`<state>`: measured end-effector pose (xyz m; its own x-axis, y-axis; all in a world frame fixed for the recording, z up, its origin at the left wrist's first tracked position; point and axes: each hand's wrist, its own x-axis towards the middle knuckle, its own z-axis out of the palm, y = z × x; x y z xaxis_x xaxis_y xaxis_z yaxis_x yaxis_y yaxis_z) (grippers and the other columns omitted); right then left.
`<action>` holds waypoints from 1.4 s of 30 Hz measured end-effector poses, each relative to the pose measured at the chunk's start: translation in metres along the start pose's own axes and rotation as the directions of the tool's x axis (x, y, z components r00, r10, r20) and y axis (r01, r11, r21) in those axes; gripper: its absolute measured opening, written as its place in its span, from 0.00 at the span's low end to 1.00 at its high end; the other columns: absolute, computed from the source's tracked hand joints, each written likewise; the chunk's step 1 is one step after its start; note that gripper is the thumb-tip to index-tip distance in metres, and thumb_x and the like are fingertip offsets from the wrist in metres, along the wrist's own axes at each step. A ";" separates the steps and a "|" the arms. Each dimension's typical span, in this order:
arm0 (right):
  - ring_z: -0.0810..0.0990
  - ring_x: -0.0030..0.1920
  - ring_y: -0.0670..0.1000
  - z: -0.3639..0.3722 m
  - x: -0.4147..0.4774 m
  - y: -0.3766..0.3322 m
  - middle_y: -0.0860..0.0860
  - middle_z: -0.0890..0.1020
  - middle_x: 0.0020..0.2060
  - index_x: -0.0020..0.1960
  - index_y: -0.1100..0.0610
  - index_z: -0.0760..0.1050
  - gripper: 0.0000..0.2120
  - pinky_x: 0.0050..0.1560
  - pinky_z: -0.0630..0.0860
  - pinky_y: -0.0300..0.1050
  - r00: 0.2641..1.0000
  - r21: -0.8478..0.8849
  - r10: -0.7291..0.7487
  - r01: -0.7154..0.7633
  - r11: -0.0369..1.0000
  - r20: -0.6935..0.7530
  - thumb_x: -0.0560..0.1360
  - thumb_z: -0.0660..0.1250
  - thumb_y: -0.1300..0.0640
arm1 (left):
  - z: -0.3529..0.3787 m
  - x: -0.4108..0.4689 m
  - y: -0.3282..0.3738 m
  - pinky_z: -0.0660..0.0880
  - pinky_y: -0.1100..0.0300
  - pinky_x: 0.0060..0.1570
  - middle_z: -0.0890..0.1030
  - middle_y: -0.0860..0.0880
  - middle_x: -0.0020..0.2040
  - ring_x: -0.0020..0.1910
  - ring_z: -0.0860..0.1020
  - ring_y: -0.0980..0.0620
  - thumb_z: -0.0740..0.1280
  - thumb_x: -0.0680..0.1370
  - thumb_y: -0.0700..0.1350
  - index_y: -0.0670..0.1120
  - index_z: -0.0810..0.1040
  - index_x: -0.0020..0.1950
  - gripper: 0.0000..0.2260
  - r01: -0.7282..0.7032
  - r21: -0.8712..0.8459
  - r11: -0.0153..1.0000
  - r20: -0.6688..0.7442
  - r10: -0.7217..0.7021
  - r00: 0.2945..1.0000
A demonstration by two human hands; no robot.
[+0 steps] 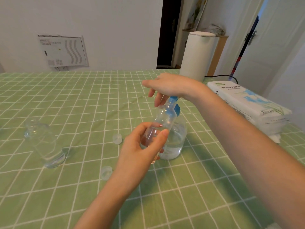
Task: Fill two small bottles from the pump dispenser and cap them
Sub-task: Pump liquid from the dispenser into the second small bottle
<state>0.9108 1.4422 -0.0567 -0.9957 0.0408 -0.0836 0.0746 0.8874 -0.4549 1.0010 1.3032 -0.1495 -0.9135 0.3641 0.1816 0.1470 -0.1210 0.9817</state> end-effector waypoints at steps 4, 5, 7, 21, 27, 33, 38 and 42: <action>0.82 0.47 0.51 -0.005 -0.002 -0.002 0.53 0.85 0.41 0.51 0.57 0.79 0.25 0.43 0.71 0.43 1.000 -0.010 -0.005 0.005 1.000 0.017 0.80 0.51 0.40 | 0.000 0.000 0.001 0.74 0.70 0.30 0.82 0.50 0.37 0.30 0.77 0.60 0.67 0.66 0.55 0.50 0.79 0.49 0.16 -0.003 -0.001 1.000 0.004 0.003 1.000; 0.82 0.46 0.50 -0.006 -0.003 -0.002 0.53 0.85 0.40 0.51 0.56 0.79 0.25 0.42 0.70 0.43 1.000 0.001 -0.004 0.004 1.000 0.007 0.80 0.51 0.40 | 0.000 0.000 0.001 0.74 0.70 0.30 0.82 0.50 0.37 0.30 0.77 0.60 0.67 0.66 0.55 0.50 0.79 0.50 0.16 -0.002 -0.001 1.000 0.002 0.002 1.000; 0.83 0.44 0.49 -0.010 -0.003 -0.004 0.52 0.86 0.39 0.52 0.56 0.79 0.25 0.38 0.68 0.41 1.000 0.030 -0.004 0.005 1.000 -0.025 0.79 0.51 0.40 | 0.000 0.000 0.001 0.74 0.69 0.30 0.82 0.51 0.37 0.30 0.78 0.60 0.67 0.66 0.55 0.50 0.79 0.50 0.16 -0.001 0.003 1.000 0.001 0.001 1.000; 0.82 0.48 0.55 0.006 0.000 0.001 0.55 0.84 0.43 0.45 0.57 0.80 0.22 0.38 0.70 0.42 0.997 0.065 0.075 -0.076 0.995 0.012 0.80 0.52 0.44 | 0.001 -0.002 0.000 0.74 0.70 0.30 0.83 0.49 0.38 0.30 0.78 0.61 0.66 0.65 0.56 0.51 0.79 0.49 0.16 0.001 0.006 1.000 -0.003 -0.001 1.000; 0.81 0.52 0.59 0.014 0.000 0.004 0.57 0.83 0.49 0.44 0.57 0.80 0.20 0.47 0.73 0.46 0.996 0.059 0.090 -0.091 0.994 0.017 0.80 0.53 0.47 | 0.000 -0.003 -0.004 0.74 0.69 0.30 0.82 0.47 0.38 0.30 0.77 0.61 0.66 0.66 0.56 0.51 0.79 0.47 0.14 -0.003 0.023 1.000 -0.007 0.003 1.000; 0.82 0.50 0.58 0.012 -0.001 0.005 0.57 0.84 0.43 0.45 0.58 0.79 0.18 0.51 0.75 0.48 0.996 0.134 0.081 -0.074 0.988 -0.046 0.79 0.55 0.49 | 0.000 -0.002 -0.004 0.74 0.70 0.30 0.82 0.52 0.36 0.31 0.78 0.62 0.66 0.65 0.57 0.51 0.79 0.49 0.16 0.005 0.023 1.000 -0.010 -0.005 1.000; 0.82 0.48 0.55 0.002 0.001 0.000 0.54 0.84 0.39 0.46 0.58 0.79 0.17 0.39 0.71 0.41 0.997 0.096 0.057 -0.052 0.994 -0.056 0.78 0.57 0.48 | 0.000 -0.001 -0.001 0.73 0.70 0.30 0.82 0.49 0.37 0.31 0.77 0.61 0.66 0.65 0.56 0.51 0.79 0.49 0.16 -0.011 0.014 1.000 -0.009 0.011 1.000; 0.81 0.43 0.53 0.003 0.001 0.000 0.54 0.85 0.38 0.45 0.57 0.79 0.17 0.35 0.68 0.41 0.997 0.110 0.070 -0.066 0.992 -0.036 0.78 0.57 0.48 | -0.001 -0.001 -0.001 0.73 0.70 0.30 0.82 0.49 0.38 0.31 0.78 0.61 0.67 0.65 0.57 0.52 0.79 0.49 0.16 -0.009 0.015 1.000 -0.010 0.009 1.000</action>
<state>0.9100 1.4411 -0.0593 -0.9893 0.1198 -0.0831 0.1457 0.8270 -0.5430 1.0014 1.3024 -0.1506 -0.9158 0.3536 0.1903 0.1613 -0.1102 0.9807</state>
